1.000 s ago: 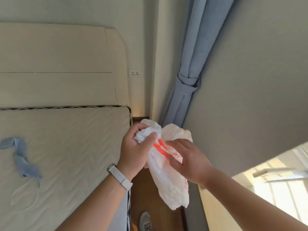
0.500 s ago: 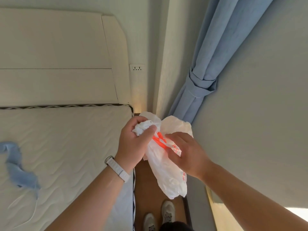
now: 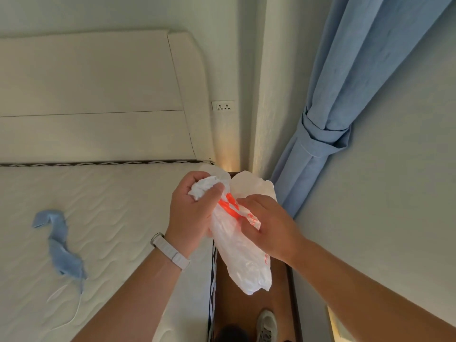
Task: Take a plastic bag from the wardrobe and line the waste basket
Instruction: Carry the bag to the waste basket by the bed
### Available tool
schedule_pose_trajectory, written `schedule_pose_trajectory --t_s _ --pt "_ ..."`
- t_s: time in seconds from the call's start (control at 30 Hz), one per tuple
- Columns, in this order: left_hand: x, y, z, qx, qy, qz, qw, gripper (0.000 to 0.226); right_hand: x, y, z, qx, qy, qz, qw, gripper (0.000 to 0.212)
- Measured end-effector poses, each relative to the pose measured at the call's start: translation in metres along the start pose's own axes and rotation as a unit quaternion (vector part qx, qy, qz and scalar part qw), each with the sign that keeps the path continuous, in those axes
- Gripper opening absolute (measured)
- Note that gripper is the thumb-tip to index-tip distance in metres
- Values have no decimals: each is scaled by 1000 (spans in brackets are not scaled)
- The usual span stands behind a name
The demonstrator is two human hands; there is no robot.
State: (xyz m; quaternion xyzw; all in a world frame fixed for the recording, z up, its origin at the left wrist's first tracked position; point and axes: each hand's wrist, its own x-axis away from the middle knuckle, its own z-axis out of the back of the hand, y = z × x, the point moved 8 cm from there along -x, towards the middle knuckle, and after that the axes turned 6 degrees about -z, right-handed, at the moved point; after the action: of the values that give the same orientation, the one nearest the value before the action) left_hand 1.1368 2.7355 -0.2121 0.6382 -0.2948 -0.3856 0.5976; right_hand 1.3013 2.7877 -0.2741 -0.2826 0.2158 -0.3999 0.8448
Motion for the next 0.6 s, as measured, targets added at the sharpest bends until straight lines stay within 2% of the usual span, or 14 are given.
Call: schedule_pose_trajectory --t_s 0.1,0.27,0.4,0.6 --pt "-11 -14 -9 11 0 5 1000 17 -15 17 -8 8 -11 -4 1000 40" --pt "-30 -46 -21 16 -14 30 999 19 -31 54 -30 -13 -25 -68 997 45" --pt "-58 -86 -34 22 -42 62 997 19 -58 78 -36 24 35 -40 998 36" --pt "-111 -155 -47 35 -96 92 991 17 -101 123 -64 50 58 -58 995 29"
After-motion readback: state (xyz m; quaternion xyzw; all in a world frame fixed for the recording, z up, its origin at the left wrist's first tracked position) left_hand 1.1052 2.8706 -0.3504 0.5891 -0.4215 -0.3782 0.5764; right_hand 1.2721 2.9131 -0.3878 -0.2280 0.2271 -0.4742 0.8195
